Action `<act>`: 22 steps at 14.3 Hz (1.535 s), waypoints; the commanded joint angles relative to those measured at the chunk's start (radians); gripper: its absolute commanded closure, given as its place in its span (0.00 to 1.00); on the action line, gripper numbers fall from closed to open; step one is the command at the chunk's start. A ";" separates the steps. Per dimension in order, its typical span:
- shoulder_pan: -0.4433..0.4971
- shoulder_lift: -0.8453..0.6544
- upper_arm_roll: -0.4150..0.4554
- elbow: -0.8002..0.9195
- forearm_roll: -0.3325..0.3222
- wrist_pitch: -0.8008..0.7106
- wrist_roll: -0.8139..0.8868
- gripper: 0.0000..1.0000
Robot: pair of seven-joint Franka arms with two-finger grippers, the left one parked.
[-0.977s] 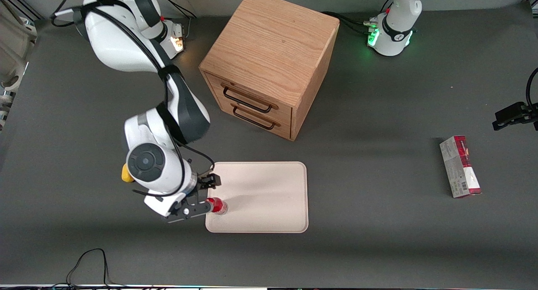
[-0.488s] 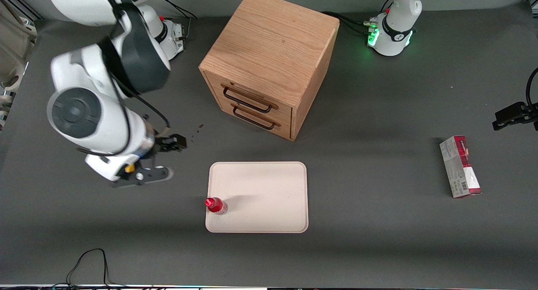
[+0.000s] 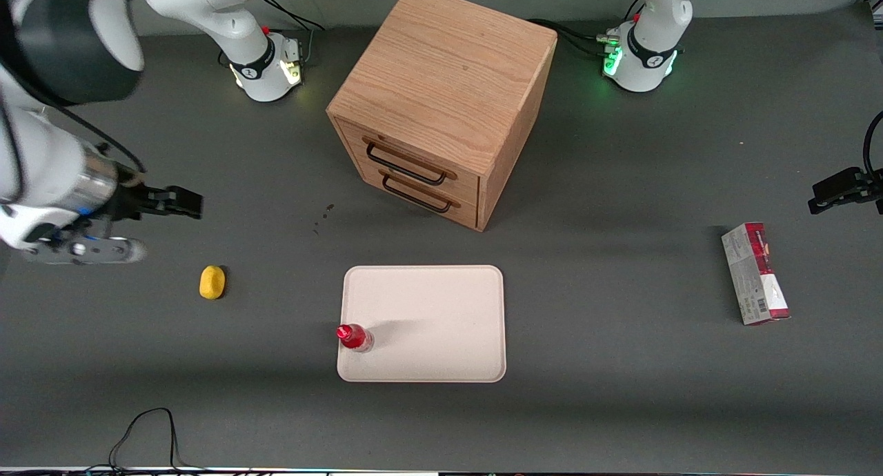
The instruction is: Place coke bottle on tray
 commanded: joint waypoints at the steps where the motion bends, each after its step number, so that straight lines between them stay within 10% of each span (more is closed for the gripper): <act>1: -0.083 -0.171 0.019 -0.258 0.014 0.145 -0.094 0.00; 6: -0.220 -0.218 0.088 -0.295 0.010 0.163 -0.208 0.00; 22: -0.191 -0.221 0.038 -0.261 -0.027 0.076 -0.142 0.00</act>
